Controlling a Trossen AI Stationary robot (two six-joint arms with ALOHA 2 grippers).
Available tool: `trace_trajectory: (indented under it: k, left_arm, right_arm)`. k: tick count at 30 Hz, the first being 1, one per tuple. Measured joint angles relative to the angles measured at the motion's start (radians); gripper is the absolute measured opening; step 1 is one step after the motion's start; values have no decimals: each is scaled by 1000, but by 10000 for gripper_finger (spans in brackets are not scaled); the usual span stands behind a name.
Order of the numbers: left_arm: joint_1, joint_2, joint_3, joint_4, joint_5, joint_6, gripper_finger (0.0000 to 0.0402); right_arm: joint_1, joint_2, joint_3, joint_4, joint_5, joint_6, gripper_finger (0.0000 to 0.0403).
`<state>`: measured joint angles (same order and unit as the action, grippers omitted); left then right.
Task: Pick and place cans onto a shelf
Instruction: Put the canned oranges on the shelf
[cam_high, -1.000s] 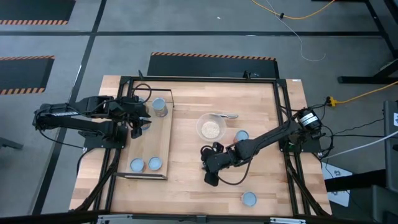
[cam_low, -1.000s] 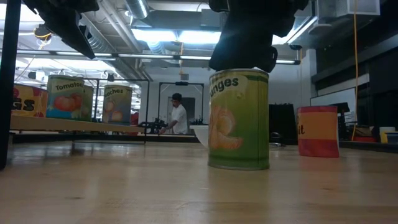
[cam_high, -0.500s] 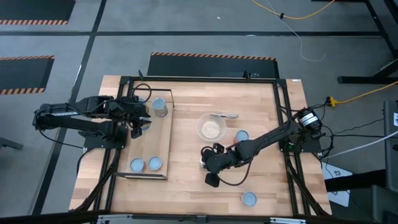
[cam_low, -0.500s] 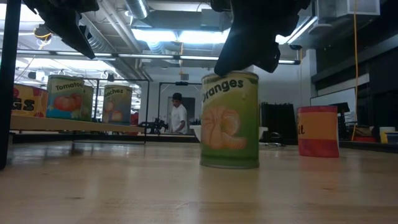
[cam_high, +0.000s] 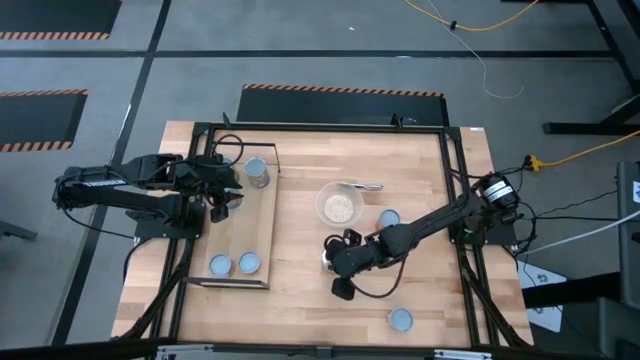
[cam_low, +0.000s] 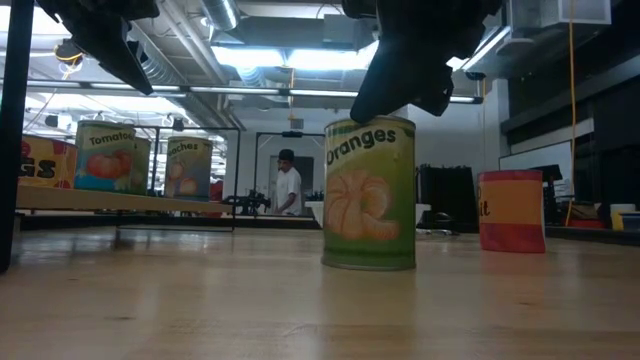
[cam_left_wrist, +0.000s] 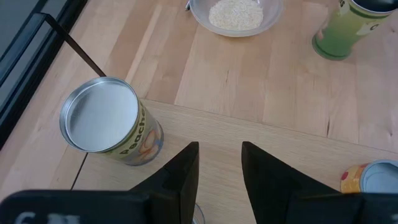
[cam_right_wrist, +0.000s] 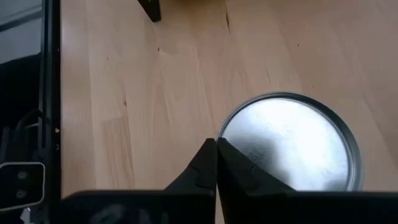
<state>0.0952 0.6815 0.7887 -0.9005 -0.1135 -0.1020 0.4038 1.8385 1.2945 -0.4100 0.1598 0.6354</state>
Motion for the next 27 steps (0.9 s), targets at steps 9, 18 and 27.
trace_trajectory:
  k: [9,18,27]
  left_arm:
    - [0,0,0,0,0,0,114]
    - [0,0,0,0,0,0,114]
    - [0,0,0,0,0,0,114]
  right_arm:
    - [-21,-8,-3,27,-32,-69,1]
    - [-74,-10,-1,78,-103,-149,1]
    - [-168,-13,118,74,-139,-396,0]
